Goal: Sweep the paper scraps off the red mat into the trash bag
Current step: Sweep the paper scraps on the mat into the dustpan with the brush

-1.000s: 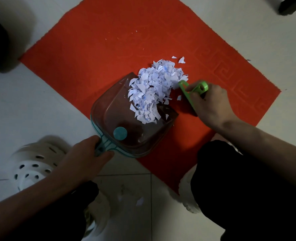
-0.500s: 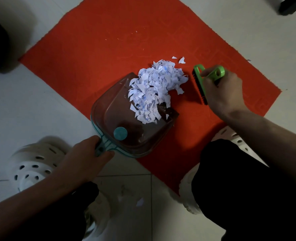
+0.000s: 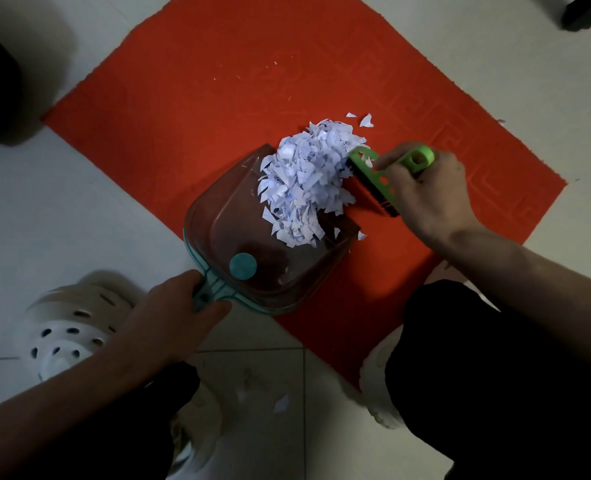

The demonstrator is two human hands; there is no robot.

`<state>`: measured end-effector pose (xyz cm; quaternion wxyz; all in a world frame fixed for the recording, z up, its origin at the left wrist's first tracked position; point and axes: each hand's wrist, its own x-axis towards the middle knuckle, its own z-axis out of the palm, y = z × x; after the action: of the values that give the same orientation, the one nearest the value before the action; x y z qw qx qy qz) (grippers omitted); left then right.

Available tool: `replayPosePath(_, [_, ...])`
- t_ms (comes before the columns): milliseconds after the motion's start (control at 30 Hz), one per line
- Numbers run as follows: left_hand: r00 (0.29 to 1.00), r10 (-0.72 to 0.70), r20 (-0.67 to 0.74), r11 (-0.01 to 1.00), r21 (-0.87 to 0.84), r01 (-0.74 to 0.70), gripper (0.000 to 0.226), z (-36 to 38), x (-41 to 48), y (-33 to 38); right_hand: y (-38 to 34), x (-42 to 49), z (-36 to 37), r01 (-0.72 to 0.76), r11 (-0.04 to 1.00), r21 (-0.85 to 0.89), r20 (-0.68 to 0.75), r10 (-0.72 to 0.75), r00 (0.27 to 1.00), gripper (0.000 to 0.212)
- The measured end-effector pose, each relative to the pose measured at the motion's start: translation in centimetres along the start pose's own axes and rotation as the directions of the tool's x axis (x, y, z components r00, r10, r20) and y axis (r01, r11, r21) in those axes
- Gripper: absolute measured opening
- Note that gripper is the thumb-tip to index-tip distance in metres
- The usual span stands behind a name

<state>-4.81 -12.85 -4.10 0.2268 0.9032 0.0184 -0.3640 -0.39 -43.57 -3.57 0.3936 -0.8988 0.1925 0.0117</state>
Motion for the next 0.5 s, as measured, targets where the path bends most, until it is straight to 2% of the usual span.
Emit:
replayPosePath(133, [1.000,0.003,-0.014,1.000,0.003,-0.003,0.027,0.0,0.0,0.0,0.1,1.8,-0.8,-0.012,1.000,-0.021,-0.098,0.010,0.995,0.025])
replayPosePath(233, [1.000,0.010,-0.015,1.000,0.005,-0.010,0.028,0.0,0.0,0.0,0.2,3.3,-0.7,0.013,0.997,-0.080,-0.114,-0.022,0.993,0.024])
replayPosePath(367, [1.000,0.008,-0.025,1.000,0.000,-0.008,0.027,0.1,0.0,0.1,0.8,5.4,0.6,0.059,0.981,-0.183,-0.057,-0.070,0.996,0.031])
replayPosePath(500, [1.000,0.005,-0.023,1.000,-0.019,-0.006,0.027,0.1,0.0,0.0,1.1,5.7,1.2,0.057,0.978,-0.200,0.041,-0.050,0.998,0.037])
